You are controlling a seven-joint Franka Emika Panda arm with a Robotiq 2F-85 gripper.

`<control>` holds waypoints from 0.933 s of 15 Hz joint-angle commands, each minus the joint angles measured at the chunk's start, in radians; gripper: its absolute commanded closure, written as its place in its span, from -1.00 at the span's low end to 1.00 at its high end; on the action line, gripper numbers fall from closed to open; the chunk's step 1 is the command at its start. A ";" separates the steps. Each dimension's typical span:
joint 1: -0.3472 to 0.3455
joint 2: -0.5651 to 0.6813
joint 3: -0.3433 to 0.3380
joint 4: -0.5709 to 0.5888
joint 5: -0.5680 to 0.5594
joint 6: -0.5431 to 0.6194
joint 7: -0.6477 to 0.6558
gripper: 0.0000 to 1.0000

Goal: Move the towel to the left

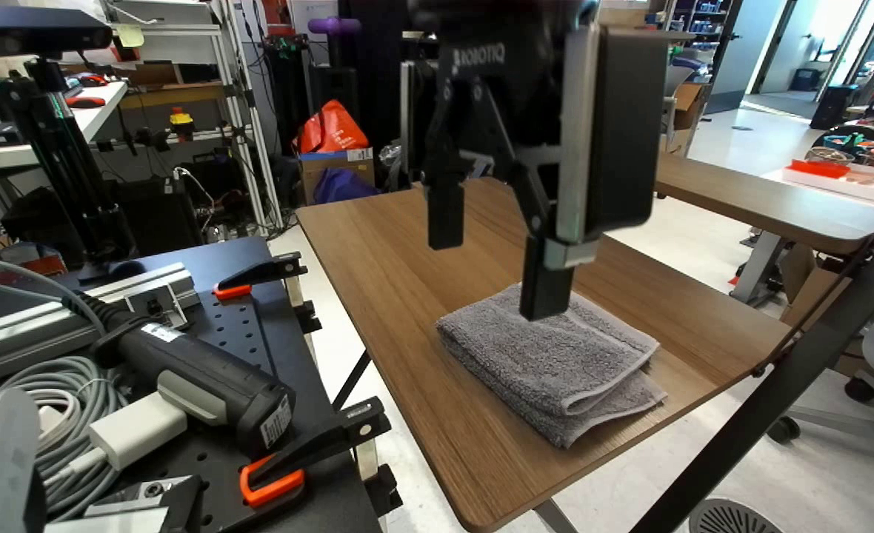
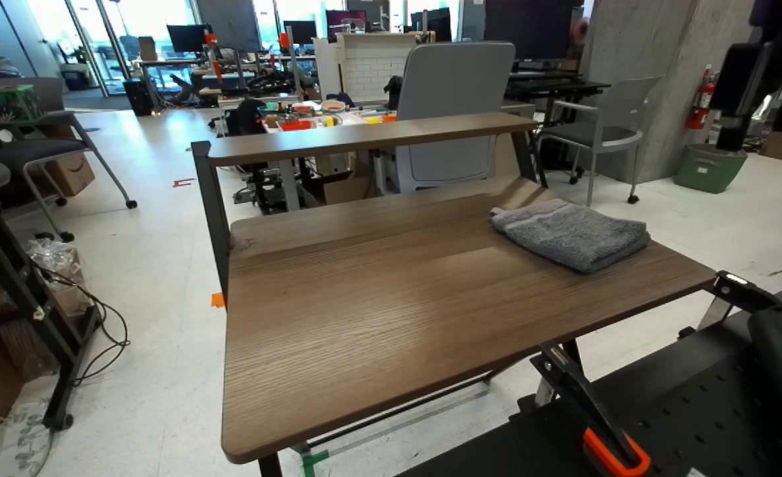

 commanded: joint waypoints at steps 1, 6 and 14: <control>0.025 0.198 0.021 0.151 0.073 0.026 0.026 -1.00; 0.036 0.377 0.054 0.286 0.163 0.017 0.021 -1.00; 0.039 0.563 0.082 0.400 0.192 0.082 0.072 -1.00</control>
